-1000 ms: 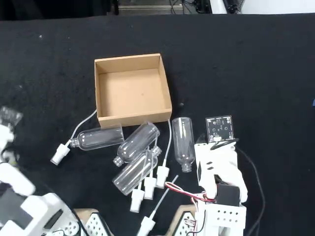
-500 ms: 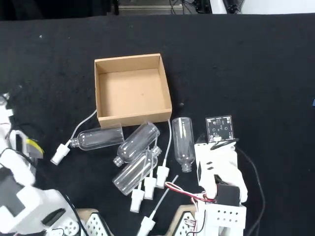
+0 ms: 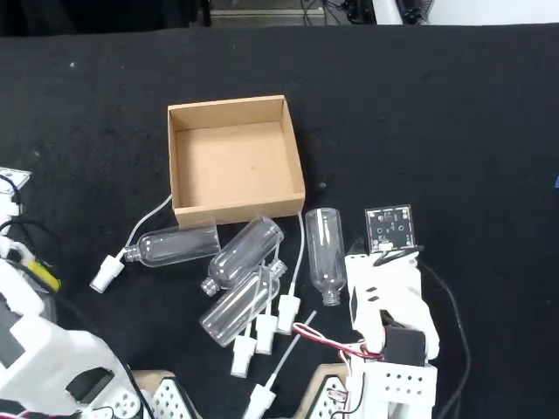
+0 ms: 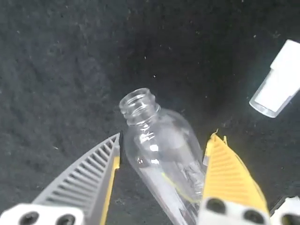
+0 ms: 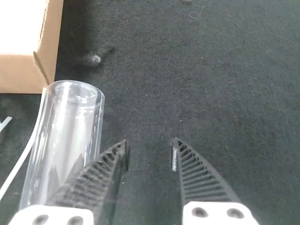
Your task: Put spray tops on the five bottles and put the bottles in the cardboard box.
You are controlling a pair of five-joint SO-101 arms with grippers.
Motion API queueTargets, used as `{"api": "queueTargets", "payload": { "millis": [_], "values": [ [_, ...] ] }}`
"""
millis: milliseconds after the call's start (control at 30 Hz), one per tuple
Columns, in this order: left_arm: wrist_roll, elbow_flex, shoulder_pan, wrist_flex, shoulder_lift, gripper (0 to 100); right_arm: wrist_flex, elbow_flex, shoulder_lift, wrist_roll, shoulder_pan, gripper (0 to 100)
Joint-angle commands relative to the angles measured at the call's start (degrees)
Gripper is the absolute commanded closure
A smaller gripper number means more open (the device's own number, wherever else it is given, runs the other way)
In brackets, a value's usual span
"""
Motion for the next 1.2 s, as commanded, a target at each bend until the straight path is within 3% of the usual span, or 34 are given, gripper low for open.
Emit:
{"api": "queueTargets", "payload": {
  "millis": [0, 267, 467, 667, 800, 967, 1167],
  "values": [
    [-1.14, -2.86, 1.89, 0.53, -0.44, 73, -1.14, -0.22, -5.76, 0.09, -0.7, 86.3],
    [13.63, -0.92, 0.13, 0.18, -0.62, 73, -1.14, -0.22, -5.76, 0.09, -0.7, 86.2],
    [13.8, -0.48, -0.84, 0.53, -0.62, 67, -1.14, -0.22, -5.76, 0.09, -0.7, 86.2],
    [13.27, 0.66, -2.68, 0.0, -0.53, 67, -1.14, -0.22, -5.76, 0.09, -0.7, 86.2],
    [9.23, 4.26, -2.33, -0.7, -0.53, 67, -1.14, -0.22, -5.76, 0.09, -0.7, 86.1],
    [10.9, 6.46, -2.68, -6.24, -0.79, 67, -1.14, -0.22, -5.76, 0.09, -0.7, 86.1],
    [10.9, 6.73, -2.24, -6.33, -1.23, 72, -1.14, -0.22, -5.76, 0.09, -0.7, 86.1]
  ]
}}
